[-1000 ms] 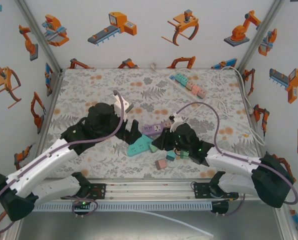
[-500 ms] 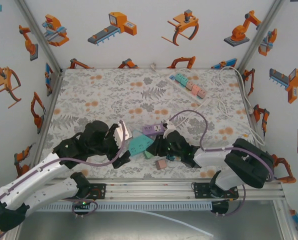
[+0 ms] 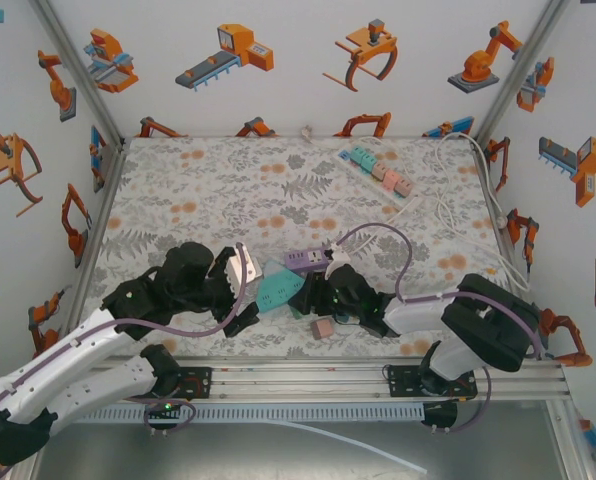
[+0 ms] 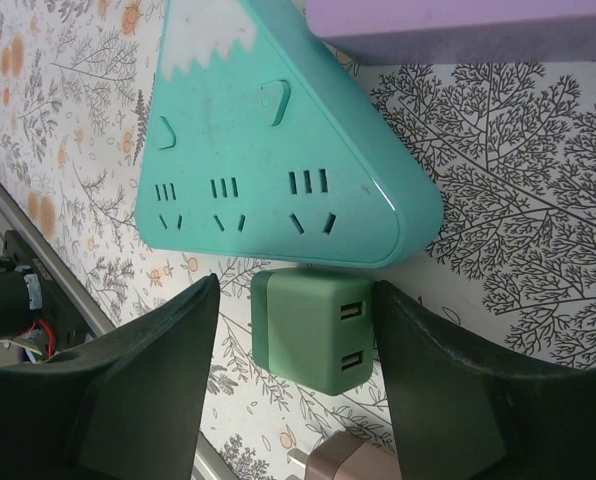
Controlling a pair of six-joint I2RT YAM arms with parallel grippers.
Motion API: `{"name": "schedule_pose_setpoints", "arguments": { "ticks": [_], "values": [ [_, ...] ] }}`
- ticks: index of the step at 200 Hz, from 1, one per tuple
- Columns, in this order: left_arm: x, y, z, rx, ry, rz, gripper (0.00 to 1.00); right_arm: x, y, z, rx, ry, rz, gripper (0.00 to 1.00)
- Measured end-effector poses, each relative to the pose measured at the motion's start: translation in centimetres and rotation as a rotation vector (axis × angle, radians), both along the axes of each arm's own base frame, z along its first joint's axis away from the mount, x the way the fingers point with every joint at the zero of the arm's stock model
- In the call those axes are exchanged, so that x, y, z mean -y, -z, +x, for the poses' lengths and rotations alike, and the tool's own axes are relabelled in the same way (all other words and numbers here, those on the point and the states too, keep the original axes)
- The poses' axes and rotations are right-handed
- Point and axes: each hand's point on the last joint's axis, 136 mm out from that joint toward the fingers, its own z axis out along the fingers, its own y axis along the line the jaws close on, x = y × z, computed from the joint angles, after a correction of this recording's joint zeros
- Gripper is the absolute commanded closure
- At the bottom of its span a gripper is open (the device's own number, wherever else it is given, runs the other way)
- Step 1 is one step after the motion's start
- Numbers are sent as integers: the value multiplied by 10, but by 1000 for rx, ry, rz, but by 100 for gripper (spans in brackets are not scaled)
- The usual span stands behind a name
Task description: Pull the plug off the socket
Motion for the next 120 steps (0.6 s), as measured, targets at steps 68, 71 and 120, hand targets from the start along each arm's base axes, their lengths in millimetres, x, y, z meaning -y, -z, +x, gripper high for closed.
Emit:
{"name": "schedule_pose_setpoints", "arguments": {
  "ticks": [68, 71, 120],
  "values": [
    [-5, 0, 7, 30, -43, 14, 3, 2, -51, 4, 167, -79, -90, 40],
    [-6, 0, 8, 31, -46, 15, 3, 3, -56, 4, 191, -88, -100, 40],
    [-7, 0, 33, 43, -189, 16, 3, 9, -121, 19, 584, -269, -312, 35]
  ]
}}
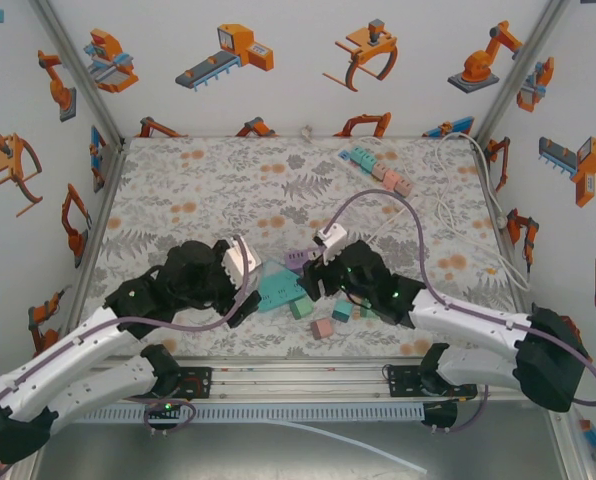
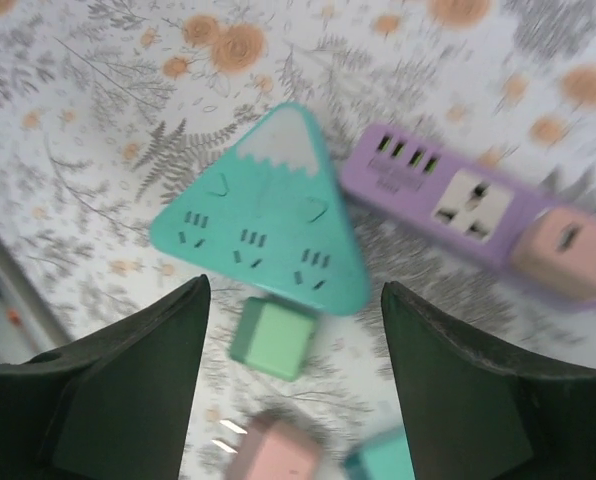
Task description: Pull the plug off the socket
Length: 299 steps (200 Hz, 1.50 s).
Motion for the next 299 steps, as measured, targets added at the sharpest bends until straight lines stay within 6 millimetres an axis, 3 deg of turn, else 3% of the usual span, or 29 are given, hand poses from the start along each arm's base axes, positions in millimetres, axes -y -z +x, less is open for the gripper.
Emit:
{"name": "schedule_pose_setpoints", "arguments": {
  "ticks": [27, 49, 102, 156, 197, 239, 272, 299],
  "values": [
    [7, -1, 29, 12, -141, -35, 3, 4, -18, 22, 157, -115, -167, 30],
    [10, -3, 56, 21, -270, -107, 3, 4, -16, 38, 223, -240, -303, 28],
    [4, 19, 117, -123, -512, -220, 3, 18, 10, 73, 179, -471, -503, 27],
    [37, 29, 155, -249, -547, -308, 11, 29, 62, 71, 24, -683, -630, 29],
    [59, 73, 171, -369, -554, -282, 17, 34, 89, 66, -53, -768, -659, 42],
    [71, 122, 169, -496, -563, -254, 35, 35, 99, 62, -70, -804, -667, 55],
    [74, 140, 168, -543, -583, -246, 44, 34, 98, 63, -61, -808, -660, 64],
    [79, 143, 170, -554, -588, -242, 52, 34, 97, 63, -61, -808, -649, 67]
  ]
}}
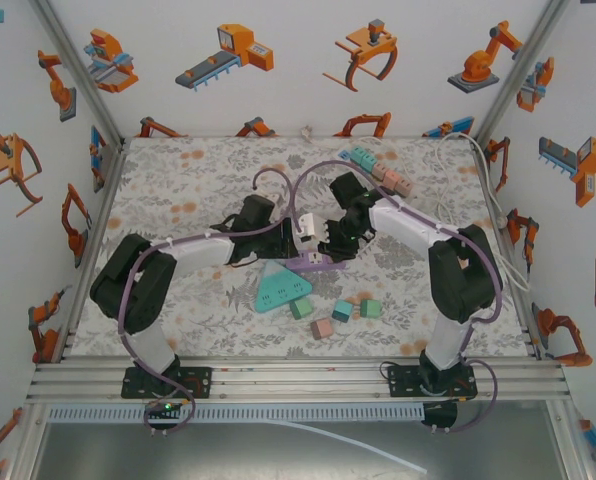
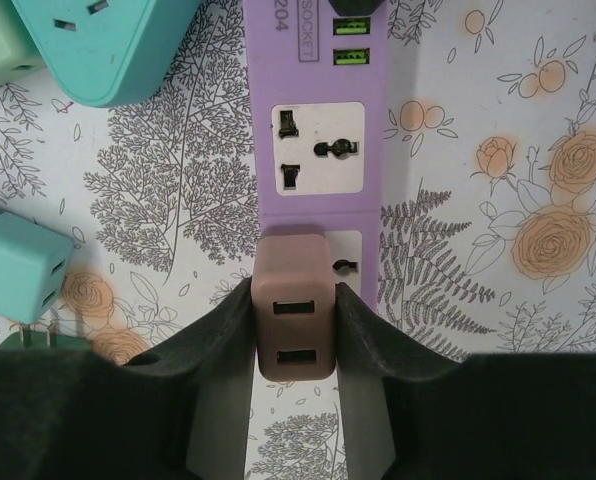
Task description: Pull the plug off the socket
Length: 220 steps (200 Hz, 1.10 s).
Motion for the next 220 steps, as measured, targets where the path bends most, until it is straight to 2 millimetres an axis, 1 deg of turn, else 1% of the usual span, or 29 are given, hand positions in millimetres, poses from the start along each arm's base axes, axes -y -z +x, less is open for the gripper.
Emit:
{"name": "schedule_pose_setpoints", "arguments": {
  "ticks": [33, 91, 130, 184, 220],
  "values": [
    [2, 4, -3, -17, 10, 14, 54, -2, -1, -1, -6, -4, 11, 67],
    [5, 5, -5, -8, 46, 87, 56, -4, -2, -3, -16, -9, 26, 70],
    [4, 4, -5, 19, 46, 136, 57, -5, -3, -3, -17, -8, 30, 75],
    [5, 5, -4, 27, 43, 154, 58, -5, -4, -3, -18, -9, 37, 75],
    [6, 5, -5, 30, 48, 158, 59, -6, -10, -4, -11, -9, 52, 75]
  ]
}}
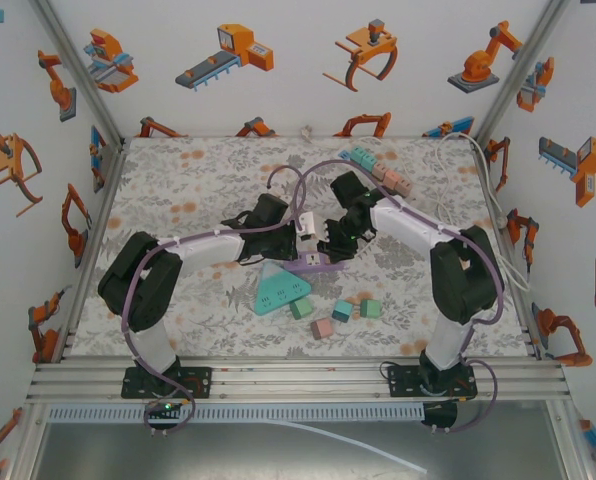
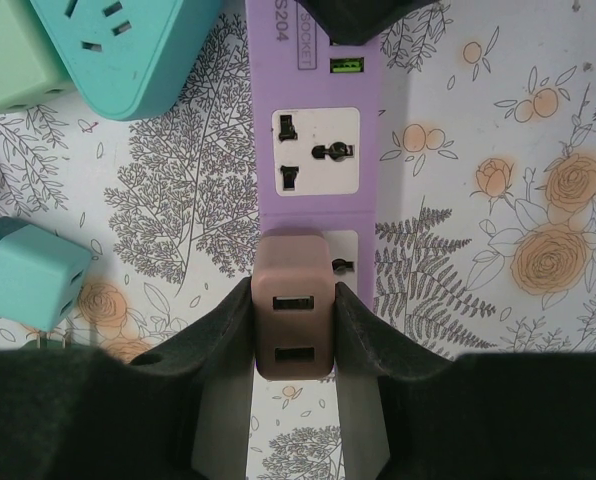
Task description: Pull the plug off the socket
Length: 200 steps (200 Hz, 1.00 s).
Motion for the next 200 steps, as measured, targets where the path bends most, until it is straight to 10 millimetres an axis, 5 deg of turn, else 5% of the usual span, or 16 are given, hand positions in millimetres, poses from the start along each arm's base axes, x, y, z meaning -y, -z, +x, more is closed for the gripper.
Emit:
{"name": "schedule_pose_setpoints", "arguments": {
  "ticks": [77, 140, 200],
  "values": [
    [0, -2, 0, 10, -2, 4, 60, -1, -9, -1, 11, -1, 21, 75],
    [-1, -5, 0, 4, 8, 24, 60, -7, -55, -7, 120, 70, 191, 75],
    [-8, -23, 1, 11, 12, 20, 56, 12, -86, -32, 7, 414, 351, 78]
  ]
}}
